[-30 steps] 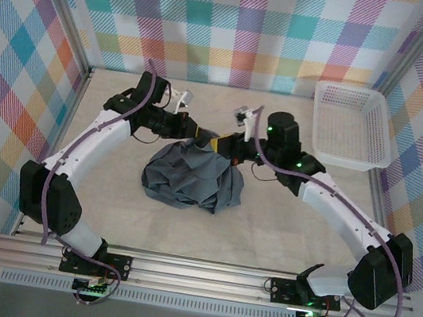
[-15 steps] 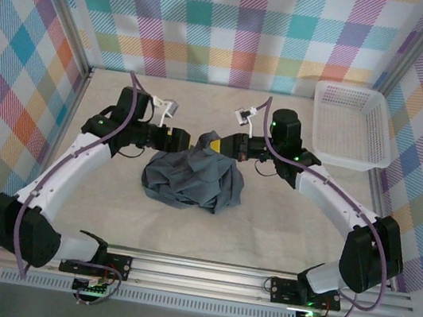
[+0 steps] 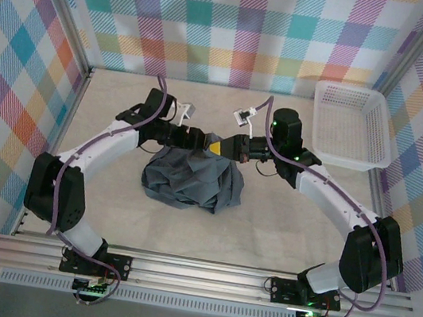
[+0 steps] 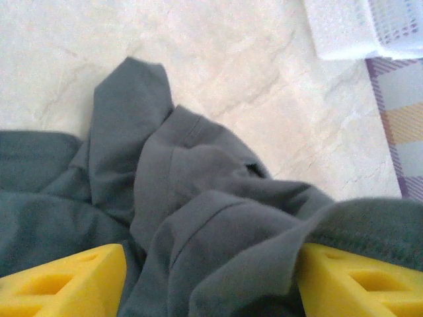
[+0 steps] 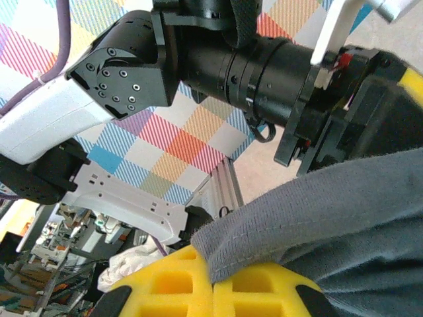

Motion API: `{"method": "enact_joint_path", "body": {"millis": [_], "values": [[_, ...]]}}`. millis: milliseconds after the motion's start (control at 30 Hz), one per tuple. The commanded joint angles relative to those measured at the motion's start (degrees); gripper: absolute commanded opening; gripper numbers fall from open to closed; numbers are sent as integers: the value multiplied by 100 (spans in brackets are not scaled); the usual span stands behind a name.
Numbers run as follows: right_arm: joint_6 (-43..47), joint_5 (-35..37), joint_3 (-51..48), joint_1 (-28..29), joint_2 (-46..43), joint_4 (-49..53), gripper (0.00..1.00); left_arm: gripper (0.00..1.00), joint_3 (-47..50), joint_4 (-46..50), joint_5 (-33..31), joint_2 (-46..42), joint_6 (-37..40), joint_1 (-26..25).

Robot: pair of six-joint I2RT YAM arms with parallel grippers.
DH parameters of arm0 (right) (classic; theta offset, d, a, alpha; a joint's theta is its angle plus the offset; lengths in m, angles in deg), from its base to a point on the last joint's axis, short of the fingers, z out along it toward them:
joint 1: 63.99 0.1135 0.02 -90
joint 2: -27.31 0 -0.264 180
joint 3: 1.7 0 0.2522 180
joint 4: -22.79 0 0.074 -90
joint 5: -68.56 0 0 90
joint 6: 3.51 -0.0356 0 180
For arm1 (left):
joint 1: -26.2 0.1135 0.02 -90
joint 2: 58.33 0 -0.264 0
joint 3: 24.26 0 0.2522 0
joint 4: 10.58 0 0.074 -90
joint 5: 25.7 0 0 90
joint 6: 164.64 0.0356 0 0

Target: Fold the inside-out t-shirt

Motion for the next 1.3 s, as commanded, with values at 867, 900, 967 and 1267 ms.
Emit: {"method": "enact_joint_path", "body": {"millis": [867, 900, 967, 1267], "values": [[1197, 160, -719, -352, -762, 909, 5, 41, -95, 425, 1059, -471, 157, -50], [1461, 313, -704, -347, -795, 1263, 4, 48, -195, 653, 791, -336, 288, -212], [1746, 567, -818, -351, -828, 1683, 2, 56, -261, 776, 401, -96, 325, -401], [1503, 486, -1249, -346, -777, 1667, 1, 49, -454, 867, -702, 542, 464, -705]]}}
